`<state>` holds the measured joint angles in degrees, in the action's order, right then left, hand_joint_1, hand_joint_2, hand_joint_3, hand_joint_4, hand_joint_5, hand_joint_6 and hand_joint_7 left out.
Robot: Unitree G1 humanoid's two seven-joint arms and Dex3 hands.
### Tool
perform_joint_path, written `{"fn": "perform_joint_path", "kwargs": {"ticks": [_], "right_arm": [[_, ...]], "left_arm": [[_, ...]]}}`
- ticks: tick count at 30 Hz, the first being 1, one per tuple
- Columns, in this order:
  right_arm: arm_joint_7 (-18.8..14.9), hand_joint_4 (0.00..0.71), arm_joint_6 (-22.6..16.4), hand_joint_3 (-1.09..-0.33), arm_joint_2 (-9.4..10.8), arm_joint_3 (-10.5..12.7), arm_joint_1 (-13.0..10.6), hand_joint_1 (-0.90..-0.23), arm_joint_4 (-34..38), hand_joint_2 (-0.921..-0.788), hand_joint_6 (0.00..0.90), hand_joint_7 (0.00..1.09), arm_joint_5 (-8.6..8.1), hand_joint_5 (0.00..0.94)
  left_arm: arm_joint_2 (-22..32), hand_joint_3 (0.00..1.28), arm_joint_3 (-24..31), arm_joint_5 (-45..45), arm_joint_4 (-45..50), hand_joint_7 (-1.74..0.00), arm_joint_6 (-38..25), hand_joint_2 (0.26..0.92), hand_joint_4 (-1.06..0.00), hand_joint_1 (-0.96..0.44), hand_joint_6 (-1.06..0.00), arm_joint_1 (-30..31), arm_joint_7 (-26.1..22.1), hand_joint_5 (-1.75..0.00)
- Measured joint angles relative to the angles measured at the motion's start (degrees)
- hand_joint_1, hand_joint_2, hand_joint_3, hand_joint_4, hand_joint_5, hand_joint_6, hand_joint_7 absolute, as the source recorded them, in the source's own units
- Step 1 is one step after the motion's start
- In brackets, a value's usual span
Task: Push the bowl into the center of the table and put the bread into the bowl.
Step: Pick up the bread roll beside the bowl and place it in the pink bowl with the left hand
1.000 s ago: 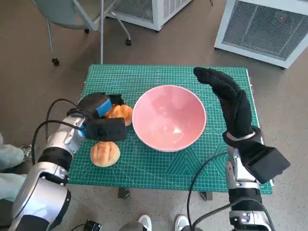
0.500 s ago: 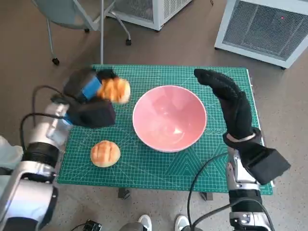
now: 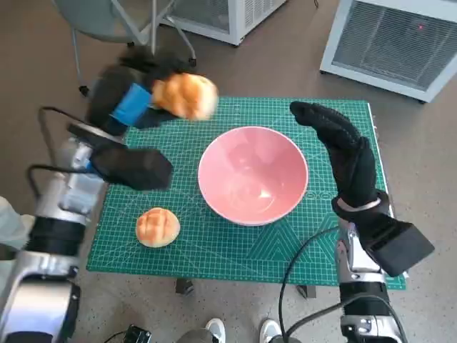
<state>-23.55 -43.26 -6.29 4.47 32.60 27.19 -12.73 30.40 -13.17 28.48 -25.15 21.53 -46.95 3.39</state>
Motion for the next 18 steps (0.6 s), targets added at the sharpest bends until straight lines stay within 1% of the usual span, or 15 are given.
{"fn": "perform_joint_path", "kwargs": {"ticks": [4,8,13,18], "right_arm": [[0.00,0.136,0.00,-0.748,0.00,-0.01,-0.19,-0.698,-0.25,-0.921,-0.001,0.43,-0.13,0.000],[0.01,0.135,0.01,-0.748,-0.01,0.01,-0.51,-0.698,-0.84,-0.921,-0.001,0.43,-0.18,0.000],[0.07,0.135,0.05,-0.749,-0.04,0.02,-1.20,-0.698,-1.74,-0.921,-0.001,0.42,-0.19,0.000],[0.19,0.131,0.06,-0.750,0.00,0.01,-1.85,-0.698,-2.26,-0.921,-0.001,0.42,-0.11,0.000]], "left_arm": [[-1.90,0.08,-1.55,0.22,1.87,-1.08,0.10,0.920,-0.67,0.00,-0.62,0.21,-3.38,-1.27],[-3.53,0.09,-3.16,1.12,2.09,-1.12,0.29,0.921,-0.66,0.00,-0.62,0.01,-5.53,-1.24],[-5.93,0.09,-5.96,3.29,-0.11,-1.16,1.37,0.920,-0.67,0.00,-0.61,-1.14,-6.68,-1.21],[-8.32,0.09,-8.60,5.47,-5.78,-1.14,3.74,0.920,-0.66,0.00,-0.61,-2.85,-6.48,-1.23]]}}
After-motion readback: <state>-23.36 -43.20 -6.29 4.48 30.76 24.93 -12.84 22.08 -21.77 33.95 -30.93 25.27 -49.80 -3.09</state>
